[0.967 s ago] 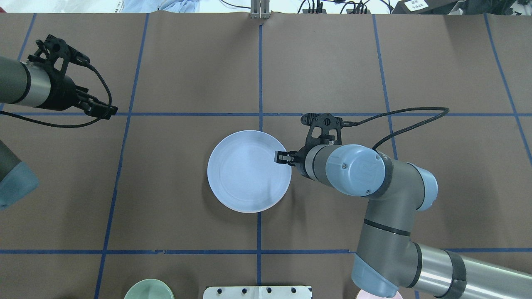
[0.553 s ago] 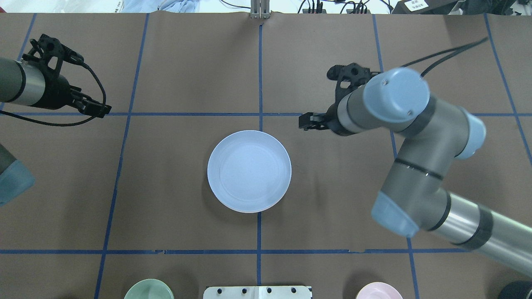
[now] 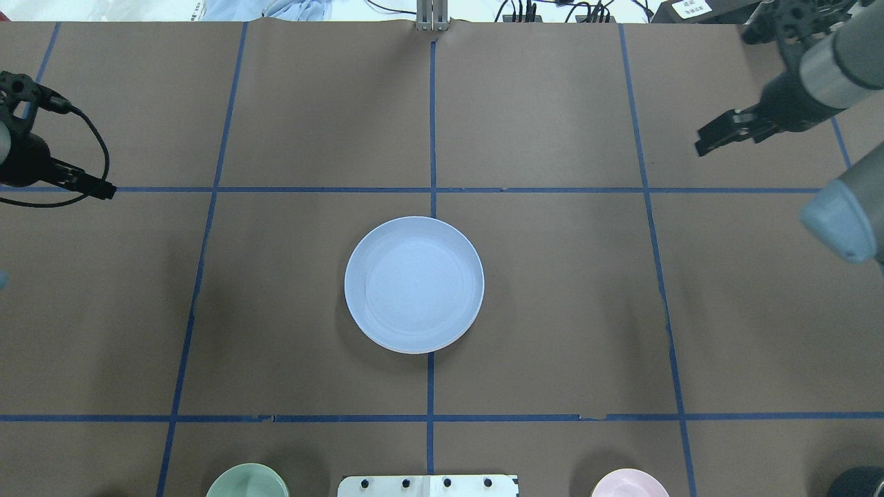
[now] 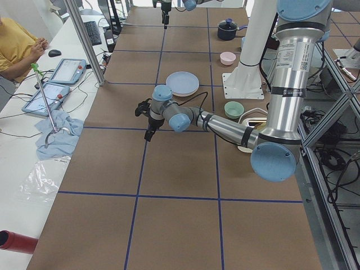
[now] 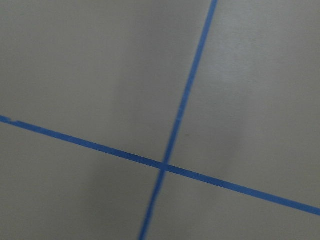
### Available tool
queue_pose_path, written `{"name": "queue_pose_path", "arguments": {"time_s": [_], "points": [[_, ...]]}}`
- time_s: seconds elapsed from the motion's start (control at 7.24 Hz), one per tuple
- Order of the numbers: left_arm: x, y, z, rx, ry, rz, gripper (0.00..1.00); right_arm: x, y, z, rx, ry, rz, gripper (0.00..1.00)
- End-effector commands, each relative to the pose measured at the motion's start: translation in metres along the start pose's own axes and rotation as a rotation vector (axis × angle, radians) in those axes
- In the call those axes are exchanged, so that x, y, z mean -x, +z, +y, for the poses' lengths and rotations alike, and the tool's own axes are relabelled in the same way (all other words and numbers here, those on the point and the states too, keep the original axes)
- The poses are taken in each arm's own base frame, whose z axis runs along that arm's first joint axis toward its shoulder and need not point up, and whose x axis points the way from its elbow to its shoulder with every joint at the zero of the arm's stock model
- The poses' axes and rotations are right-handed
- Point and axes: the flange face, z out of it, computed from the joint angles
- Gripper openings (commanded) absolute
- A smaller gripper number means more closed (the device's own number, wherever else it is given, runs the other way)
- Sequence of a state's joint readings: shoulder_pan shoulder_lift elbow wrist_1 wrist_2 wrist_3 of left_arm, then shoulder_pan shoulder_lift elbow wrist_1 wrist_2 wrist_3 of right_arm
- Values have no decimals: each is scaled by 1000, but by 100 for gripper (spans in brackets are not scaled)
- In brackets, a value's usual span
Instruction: Stack three plates with pink and blue
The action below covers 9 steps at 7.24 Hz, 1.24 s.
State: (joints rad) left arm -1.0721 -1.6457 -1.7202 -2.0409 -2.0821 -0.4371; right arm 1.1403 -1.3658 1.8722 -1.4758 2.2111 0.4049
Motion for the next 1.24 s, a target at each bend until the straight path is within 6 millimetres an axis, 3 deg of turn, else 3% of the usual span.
{"name": "queue_pose_path", "arguments": {"time_s": [0.0, 0.14, 0.28, 0.41, 0.55, 0.69, 0.83, 0.97, 1.11], "points": [[109, -44, 15, -1, 99, -71, 100, -142, -24, 73, 35, -102, 71, 100], [153, -61, 28, 74, 111, -57, 100, -187, -32, 112, 48, -49, 92, 100], [188, -78, 40, 125, 88, -81, 100, -213, -29, 149, 79, 16, 106, 100], [210, -92, 49, 160, 10, -94, 100, -237, -10, 200, 149, 83, 124, 100], [223, -99, 55, 222, -77, -99, 100, -251, -17, 218, 147, 130, 125, 100], [228, -101, 57, 261, -127, -96, 100, -255, -28, 221, 131, 155, 123, 100], [239, -110, 66, 260, -163, -99, 100, -259, -25, 226, 143, 170, 124, 100], [240, -106, 76, 266, -187, -57, 100, -257, -30, 224, 172, 208, 117, 100], [240, -102, 87, 271, -203, -24, 100, -260, -28, 235, 189, 222, 124, 100]]}}
